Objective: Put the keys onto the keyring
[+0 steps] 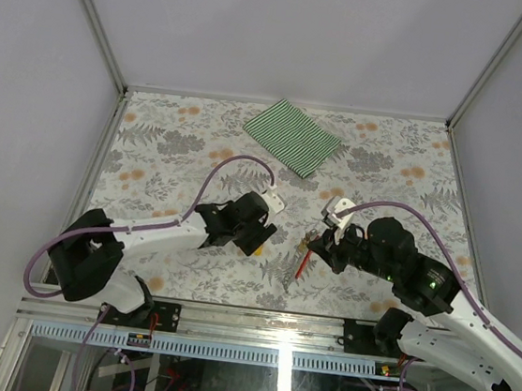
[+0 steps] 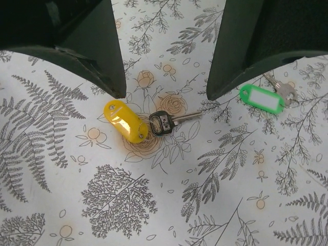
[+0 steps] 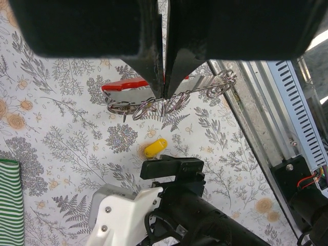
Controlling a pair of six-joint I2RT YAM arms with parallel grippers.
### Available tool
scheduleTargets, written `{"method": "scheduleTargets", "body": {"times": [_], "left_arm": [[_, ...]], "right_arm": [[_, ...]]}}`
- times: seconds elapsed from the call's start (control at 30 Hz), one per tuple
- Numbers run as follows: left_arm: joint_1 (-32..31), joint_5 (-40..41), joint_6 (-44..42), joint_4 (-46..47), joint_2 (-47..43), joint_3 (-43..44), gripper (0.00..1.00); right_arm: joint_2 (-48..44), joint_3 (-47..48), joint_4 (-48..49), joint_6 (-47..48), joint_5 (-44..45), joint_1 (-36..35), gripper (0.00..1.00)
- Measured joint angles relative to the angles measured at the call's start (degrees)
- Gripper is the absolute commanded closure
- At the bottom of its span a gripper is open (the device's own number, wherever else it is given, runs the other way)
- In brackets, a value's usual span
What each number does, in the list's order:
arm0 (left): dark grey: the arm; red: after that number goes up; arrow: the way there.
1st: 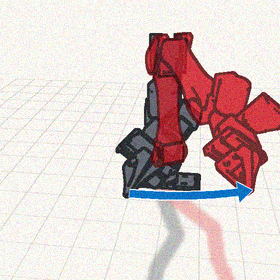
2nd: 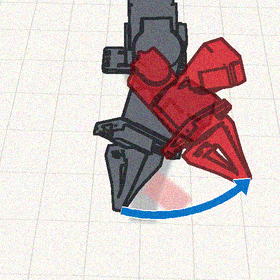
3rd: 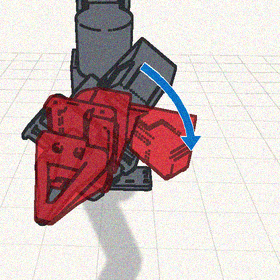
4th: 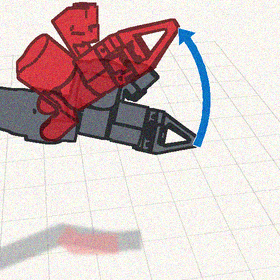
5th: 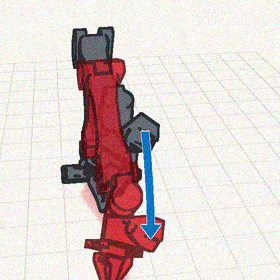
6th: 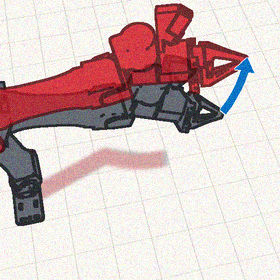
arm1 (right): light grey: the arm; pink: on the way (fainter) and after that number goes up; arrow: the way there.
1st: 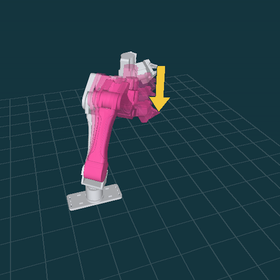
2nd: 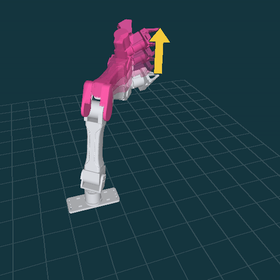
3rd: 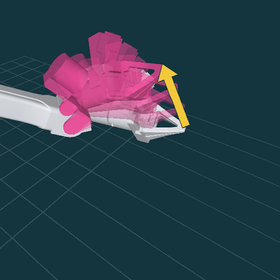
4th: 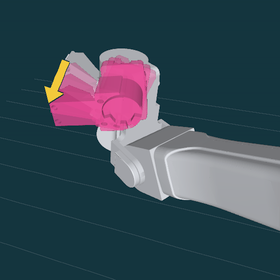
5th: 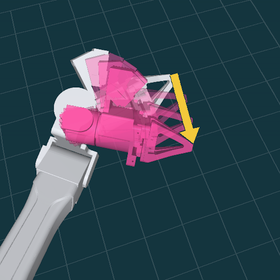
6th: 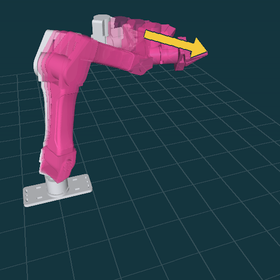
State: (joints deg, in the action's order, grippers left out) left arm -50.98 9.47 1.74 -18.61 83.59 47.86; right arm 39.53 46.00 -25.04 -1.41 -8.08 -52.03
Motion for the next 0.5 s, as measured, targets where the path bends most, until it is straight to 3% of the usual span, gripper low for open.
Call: {"method": "scheduleTargets", "body": {"times": [0.23,0.5], "left_arm": [[1.2,-4.5,-8.0,2.0,0.2,-0.3,0.41],[1.6,-6.6,-11.0,4.0,3.1,-0.9,0.51]], "right_arm": [[0.1,0.0,0.0,0.5,0.0,0.0,0.99],[0.4,0.9,-1.5,0.5,-0.1,0.0,0.99]]}}
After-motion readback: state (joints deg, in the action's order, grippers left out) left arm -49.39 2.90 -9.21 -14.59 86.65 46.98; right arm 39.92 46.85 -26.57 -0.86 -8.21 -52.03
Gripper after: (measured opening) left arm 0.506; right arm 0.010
